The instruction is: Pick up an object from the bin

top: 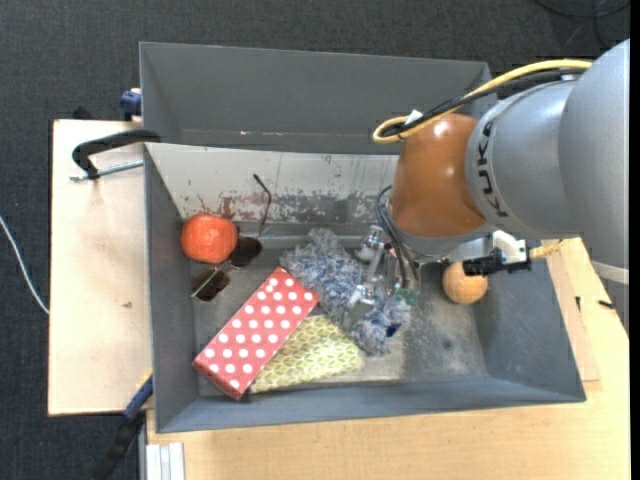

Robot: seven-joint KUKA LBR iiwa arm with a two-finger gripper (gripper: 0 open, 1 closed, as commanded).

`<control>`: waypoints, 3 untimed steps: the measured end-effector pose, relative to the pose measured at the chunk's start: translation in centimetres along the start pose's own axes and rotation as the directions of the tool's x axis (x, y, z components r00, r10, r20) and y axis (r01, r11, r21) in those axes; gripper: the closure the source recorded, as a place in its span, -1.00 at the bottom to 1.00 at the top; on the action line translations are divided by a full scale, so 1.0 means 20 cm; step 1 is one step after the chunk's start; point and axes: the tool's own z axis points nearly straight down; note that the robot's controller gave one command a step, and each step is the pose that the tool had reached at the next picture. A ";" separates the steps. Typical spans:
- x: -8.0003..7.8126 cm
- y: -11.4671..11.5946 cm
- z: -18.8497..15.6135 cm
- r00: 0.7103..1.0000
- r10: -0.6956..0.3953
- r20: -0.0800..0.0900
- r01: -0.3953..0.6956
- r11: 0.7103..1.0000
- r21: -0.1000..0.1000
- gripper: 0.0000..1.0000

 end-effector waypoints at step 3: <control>-0.04 0.04 0.01 0.997 -0.072 0.004 0.072 0.997 -0.010 1.00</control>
Offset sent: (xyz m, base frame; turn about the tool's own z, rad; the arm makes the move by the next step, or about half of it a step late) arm -0.0125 0.0253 -0.0130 0.4478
